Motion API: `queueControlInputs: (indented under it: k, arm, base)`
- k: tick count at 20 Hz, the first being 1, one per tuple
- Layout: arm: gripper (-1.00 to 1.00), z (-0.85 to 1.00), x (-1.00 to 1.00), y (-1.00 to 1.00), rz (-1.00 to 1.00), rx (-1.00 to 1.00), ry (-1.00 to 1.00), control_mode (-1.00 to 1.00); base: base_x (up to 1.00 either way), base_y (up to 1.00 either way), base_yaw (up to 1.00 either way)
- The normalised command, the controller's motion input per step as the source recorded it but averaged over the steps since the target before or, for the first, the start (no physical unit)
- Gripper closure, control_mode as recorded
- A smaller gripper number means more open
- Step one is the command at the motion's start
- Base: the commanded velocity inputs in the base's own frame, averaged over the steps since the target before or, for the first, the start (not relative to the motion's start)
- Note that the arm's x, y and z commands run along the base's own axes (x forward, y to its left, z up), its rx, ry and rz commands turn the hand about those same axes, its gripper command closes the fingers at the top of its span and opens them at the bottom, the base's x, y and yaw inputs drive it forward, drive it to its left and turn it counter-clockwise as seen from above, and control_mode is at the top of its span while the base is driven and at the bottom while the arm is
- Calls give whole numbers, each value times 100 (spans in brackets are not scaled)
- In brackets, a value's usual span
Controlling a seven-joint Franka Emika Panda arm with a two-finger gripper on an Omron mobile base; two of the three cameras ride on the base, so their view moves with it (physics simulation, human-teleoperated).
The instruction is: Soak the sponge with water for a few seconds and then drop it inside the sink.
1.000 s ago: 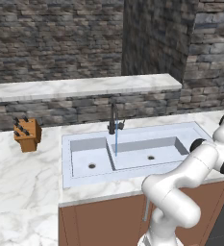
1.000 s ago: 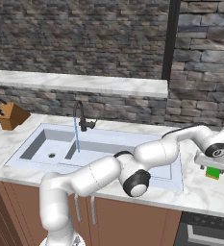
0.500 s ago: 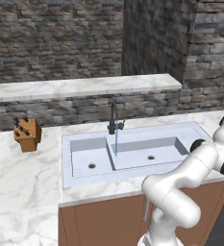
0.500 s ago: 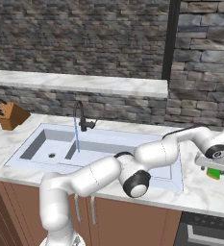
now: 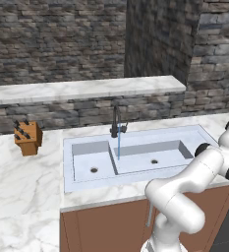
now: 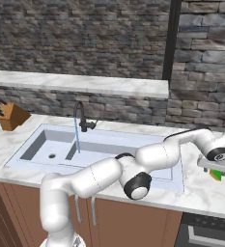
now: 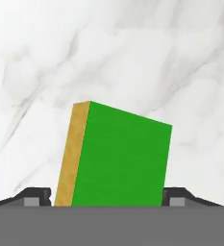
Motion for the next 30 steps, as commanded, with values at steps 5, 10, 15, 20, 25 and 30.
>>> queueControlInputs:
  k: [5, 10, 15, 20, 25, 30]
  arm:
    - [-100, -12, 0, 0, 0, 6, 7, -100]
    - [-100, -19, 0, 0, 0, 6, 8, -100]
    - [100, -21, 0, 0, 0, 5, 9, -100]
    - [100, -18, 0, 0, 0, 5, 9, -100]
    - [100, -13, 0, 0, 0, 3, 8, -100]
    - [100, 0, -5, 2, 0, 2, 1, -100]
  base:
    - [0, 0, 0]
    - [0, 0, 0]
    - [0, 0, 0]
    - [0, 0, 0]
    - [0, 0, 0]
    - [0, 0, 0]
